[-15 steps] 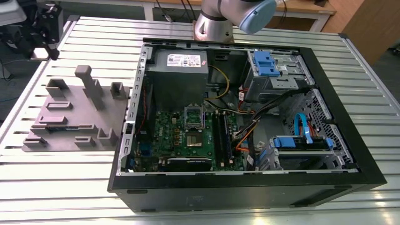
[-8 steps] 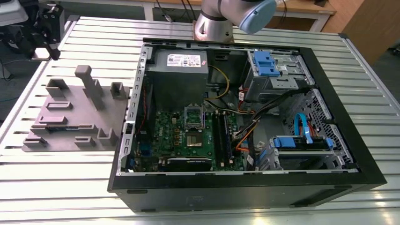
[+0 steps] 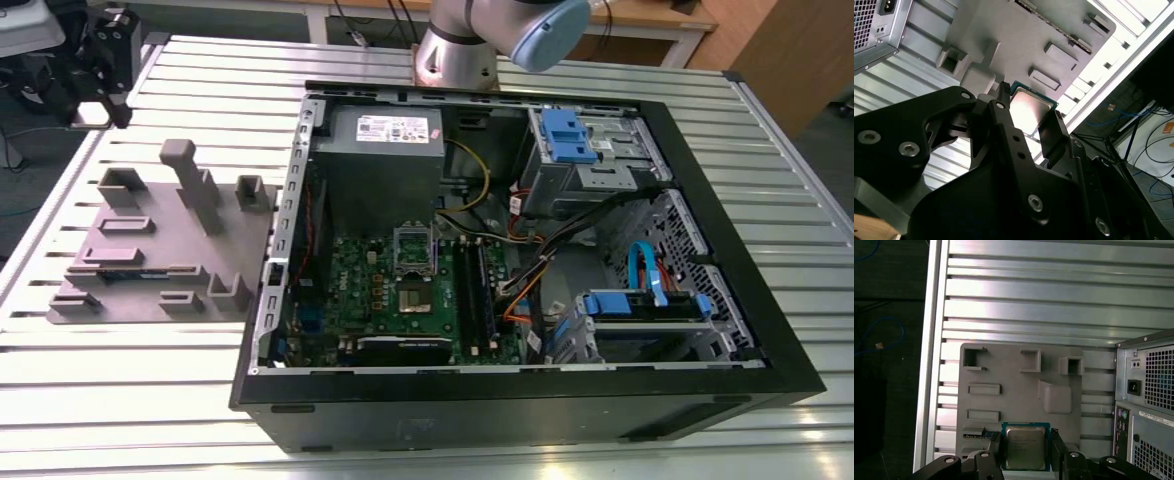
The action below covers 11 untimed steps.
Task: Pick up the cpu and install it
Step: 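Pick up the cpu and move it towards the insertion slot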
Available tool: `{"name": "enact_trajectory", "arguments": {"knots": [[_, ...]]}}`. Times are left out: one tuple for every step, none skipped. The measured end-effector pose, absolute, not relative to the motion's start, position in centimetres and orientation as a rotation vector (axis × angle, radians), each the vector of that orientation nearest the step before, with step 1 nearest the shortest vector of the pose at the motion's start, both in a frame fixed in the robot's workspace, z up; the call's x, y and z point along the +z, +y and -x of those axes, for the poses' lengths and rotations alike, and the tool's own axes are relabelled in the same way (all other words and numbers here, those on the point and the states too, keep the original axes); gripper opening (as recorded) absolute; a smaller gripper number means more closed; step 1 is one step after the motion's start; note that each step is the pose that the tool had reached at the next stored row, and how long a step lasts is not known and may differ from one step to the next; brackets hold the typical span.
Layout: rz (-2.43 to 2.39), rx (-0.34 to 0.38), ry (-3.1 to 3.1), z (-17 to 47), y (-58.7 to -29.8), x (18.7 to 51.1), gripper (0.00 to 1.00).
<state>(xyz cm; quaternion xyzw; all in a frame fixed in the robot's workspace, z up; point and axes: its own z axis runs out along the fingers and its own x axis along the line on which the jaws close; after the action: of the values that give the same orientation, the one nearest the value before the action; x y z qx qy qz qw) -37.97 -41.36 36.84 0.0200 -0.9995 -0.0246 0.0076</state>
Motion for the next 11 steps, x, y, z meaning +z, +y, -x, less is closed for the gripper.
{"name": "enact_trajectory", "arguments": {"knots": [[-0.063,-0.077,-3.125,37.94,-41.36,36.84,0.47],[-0.063,-0.077,-3.125,37.9,-41.36,36.85,0.47],[-0.063,-0.077,-3.125,37.88,-41.36,36.85,0.47],[-0.063,-0.077,-3.125,37.84,-41.36,36.84,0.47],[-0.063,-0.077,-3.125,37.8,-41.36,36.85,0.47],[-0.063,-0.077,-3.125,37.76,-41.36,36.85,0.47],[-0.063,-0.077,-3.125,37.73,-41.36,36.85,0.47],[-0.063,-0.077,-3.125,37.7,-41.36,36.84,0.47],[-0.063,-0.077,-3.125,37.66,-41.36,36.84,0.47],[-0.063,-0.077,-3.125,37.64,-41.36,36.85,0.47],[-0.063,-0.077,-3.125,37.61,-41.36,36.85,0.47]]}}
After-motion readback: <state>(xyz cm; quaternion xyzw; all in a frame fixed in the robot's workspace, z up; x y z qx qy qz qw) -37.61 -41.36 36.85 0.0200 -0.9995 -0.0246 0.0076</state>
